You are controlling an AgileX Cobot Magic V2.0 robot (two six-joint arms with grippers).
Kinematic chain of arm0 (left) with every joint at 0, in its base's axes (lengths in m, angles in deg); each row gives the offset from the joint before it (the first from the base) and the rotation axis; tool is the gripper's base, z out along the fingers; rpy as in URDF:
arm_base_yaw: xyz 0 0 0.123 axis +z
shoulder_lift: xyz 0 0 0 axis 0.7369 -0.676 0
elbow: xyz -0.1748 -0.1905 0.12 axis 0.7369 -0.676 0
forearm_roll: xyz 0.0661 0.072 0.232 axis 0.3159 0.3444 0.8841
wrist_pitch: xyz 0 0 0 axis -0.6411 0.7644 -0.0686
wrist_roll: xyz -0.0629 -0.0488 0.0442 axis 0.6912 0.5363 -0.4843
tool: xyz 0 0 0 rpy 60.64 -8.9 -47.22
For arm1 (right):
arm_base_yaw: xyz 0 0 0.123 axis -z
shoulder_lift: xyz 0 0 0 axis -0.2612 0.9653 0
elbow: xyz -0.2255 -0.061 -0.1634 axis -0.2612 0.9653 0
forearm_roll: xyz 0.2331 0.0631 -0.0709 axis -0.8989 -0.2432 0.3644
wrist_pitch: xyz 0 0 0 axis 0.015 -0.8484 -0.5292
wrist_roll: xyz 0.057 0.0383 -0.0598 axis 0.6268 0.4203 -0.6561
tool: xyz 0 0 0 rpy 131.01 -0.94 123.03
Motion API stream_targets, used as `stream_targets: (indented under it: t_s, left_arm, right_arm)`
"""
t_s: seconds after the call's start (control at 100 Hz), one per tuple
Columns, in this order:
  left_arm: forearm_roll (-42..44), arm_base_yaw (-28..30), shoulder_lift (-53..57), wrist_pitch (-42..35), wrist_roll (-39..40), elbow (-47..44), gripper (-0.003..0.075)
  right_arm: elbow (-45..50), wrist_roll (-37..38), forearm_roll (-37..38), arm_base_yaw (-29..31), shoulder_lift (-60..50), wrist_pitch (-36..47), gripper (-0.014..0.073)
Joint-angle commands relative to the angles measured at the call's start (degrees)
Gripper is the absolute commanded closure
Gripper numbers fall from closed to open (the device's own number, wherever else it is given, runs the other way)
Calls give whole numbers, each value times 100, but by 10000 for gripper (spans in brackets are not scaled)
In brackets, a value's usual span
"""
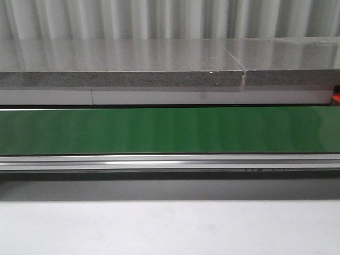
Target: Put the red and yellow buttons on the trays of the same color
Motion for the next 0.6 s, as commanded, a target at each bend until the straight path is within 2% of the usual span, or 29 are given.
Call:
stream_targets:
  t_s: [0.0,0.09,0.59]
  left_arm:
    - [-389,159,-118,-194,117,192,218]
    - [-430,278,-373,-194,369,192,230]
    - [-750,317,-1648,-289,544,690,230]
  right_arm:
    - [-150,-51,34,-6,35,379,700]
    - [-150,-51,34,-6,35,379,700]
    - [-150,-51,34,-6,33,381,700]
